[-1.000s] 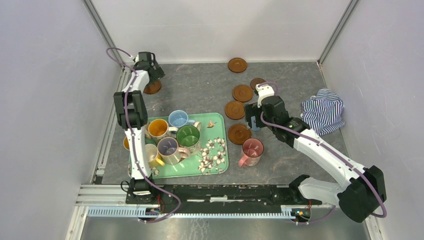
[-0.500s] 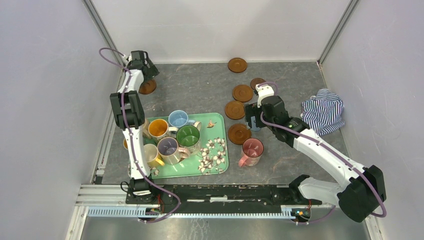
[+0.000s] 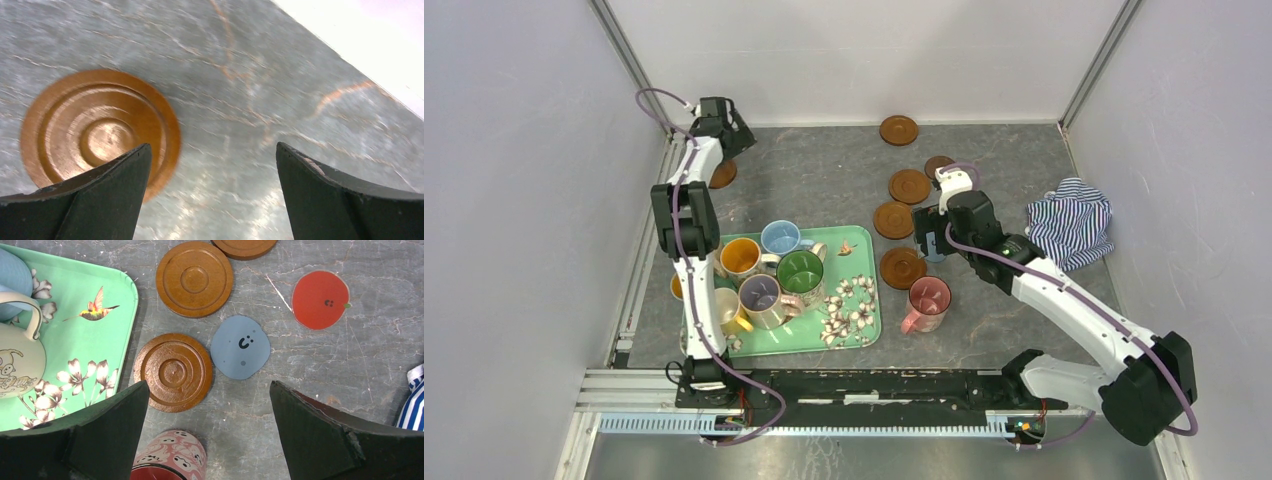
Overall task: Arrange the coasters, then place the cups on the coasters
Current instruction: Move the coaster to the center of the board.
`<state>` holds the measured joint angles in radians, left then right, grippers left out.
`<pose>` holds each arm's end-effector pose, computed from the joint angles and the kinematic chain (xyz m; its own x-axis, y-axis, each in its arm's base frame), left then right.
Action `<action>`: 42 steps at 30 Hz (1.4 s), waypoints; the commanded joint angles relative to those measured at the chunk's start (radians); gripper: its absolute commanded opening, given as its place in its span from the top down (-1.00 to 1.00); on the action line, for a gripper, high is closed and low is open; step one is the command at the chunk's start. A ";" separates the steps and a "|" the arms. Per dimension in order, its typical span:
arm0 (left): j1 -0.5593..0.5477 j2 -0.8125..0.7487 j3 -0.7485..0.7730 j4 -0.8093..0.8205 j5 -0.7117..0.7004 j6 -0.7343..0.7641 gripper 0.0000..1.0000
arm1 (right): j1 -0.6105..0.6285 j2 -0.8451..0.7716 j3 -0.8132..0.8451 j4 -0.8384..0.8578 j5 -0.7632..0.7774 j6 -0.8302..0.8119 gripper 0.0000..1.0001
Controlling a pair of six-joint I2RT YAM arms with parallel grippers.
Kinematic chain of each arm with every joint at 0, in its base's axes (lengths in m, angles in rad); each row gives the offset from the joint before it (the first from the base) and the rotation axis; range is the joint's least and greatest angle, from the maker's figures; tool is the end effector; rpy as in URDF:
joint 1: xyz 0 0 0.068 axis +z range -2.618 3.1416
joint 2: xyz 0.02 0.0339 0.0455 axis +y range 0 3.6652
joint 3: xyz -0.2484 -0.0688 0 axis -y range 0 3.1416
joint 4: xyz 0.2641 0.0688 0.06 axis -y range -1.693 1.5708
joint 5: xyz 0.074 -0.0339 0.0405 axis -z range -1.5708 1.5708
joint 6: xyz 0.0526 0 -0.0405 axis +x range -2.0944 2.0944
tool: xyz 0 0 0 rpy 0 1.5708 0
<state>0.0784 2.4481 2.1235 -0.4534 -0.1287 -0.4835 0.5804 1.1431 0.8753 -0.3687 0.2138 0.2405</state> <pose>0.5681 0.0514 0.1564 -0.5410 -0.5050 -0.6725 -0.4747 0.8435 -0.2514 0.2473 0.1488 0.2530 -0.5764 -0.0996 -0.8111 -0.2635 0.9622 0.0691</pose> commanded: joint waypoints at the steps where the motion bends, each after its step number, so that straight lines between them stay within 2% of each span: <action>1: -0.065 -0.154 -0.025 0.057 -0.004 0.055 -0.99 | -0.002 -0.049 0.044 0.004 0.019 -0.011 -0.96; 11: -0.269 -0.243 -0.061 0.058 -0.025 0.067 -0.99 | -0.003 -0.148 0.018 -0.014 0.080 -0.007 -0.96; 15: -0.371 -0.216 -0.016 0.081 -0.029 0.052 -0.99 | -0.003 -0.178 0.016 -0.032 0.097 -0.009 -0.96; 21: -0.495 -0.116 0.137 0.072 -0.027 0.022 -0.99 | -0.002 -0.224 0.013 -0.071 0.134 -0.011 -0.96; 26: -0.575 -0.099 0.132 0.069 -0.021 0.010 -0.99 | -0.002 -0.255 -0.003 -0.087 0.162 -0.003 -0.96; 32: -0.621 -0.038 0.179 0.112 0.001 -0.005 -0.99 | -0.003 -0.273 0.007 -0.107 0.174 0.004 -0.96; 36: -0.633 0.058 0.270 0.207 0.017 -0.024 -0.99 | -0.002 -0.276 0.014 -0.133 0.178 0.002 -0.96; 42: -0.635 0.175 0.328 0.398 0.006 -0.043 -0.99 | -0.003 -0.275 0.023 -0.158 0.175 0.004 -0.96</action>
<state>-0.5568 2.5610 2.3810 -0.2371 -0.1204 -0.4778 0.5804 0.8814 0.8722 -0.5056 0.3676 0.2405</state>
